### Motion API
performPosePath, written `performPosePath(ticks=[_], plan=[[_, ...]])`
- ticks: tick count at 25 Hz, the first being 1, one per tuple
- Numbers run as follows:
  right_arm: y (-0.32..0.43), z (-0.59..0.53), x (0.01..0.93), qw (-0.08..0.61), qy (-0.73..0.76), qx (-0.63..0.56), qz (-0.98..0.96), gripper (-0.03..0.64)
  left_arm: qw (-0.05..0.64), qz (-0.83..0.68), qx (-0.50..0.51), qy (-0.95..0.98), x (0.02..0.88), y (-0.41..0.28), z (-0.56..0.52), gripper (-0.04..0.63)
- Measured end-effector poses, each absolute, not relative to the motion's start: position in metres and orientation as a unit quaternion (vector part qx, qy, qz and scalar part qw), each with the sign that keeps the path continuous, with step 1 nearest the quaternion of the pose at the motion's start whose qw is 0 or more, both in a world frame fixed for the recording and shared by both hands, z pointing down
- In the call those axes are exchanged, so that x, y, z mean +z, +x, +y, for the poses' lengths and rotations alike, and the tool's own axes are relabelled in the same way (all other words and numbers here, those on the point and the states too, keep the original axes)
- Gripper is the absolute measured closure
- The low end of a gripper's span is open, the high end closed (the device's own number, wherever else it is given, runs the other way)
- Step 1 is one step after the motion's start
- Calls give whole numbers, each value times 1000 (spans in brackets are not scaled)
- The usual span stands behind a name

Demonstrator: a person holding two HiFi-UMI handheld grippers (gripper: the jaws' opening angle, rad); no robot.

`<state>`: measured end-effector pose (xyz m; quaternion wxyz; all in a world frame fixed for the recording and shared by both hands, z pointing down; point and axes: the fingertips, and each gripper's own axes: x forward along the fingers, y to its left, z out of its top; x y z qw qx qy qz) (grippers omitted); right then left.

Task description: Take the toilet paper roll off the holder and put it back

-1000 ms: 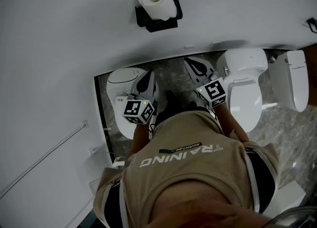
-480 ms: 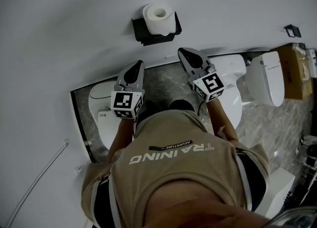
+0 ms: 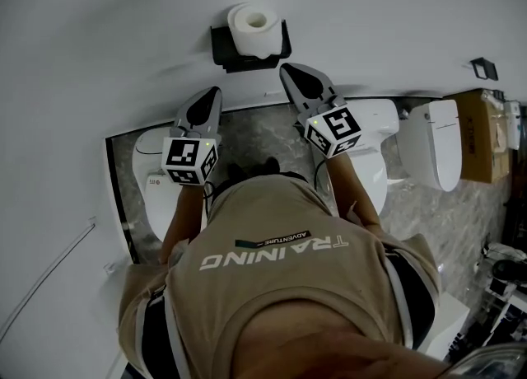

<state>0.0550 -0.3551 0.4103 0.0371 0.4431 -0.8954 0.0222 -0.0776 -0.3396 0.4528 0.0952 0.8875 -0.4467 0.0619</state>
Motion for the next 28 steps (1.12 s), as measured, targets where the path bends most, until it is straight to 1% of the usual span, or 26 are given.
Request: performPosePath(ticks=[6,18,19,20,22,25,28], plan=[[52,-364,409,35,415,21,-909,603,112,-462,46,879,456,-75,-335,592],[46,-384,398,31,390,14,-920,599,113,-473,50,872,460,-83,-339,592],[43,-385,397,25,384,24,-922,536,115,-473,48,872,460,-83,-339,592],[40,-388,396,18,382,38,-923,289,116,-472,47,873,460,-83,-340,592],[36,-396,394,20,390,46,-919,277,116,-470,47,874,460,-84,-343,592],[30,-406,394,51,401,32,-914,268,116,-466,45,876,458,-82,-350,592],[24,-414,398,69,400,44,-913,267,114,-461,45,879,455,-81,-355,592]])
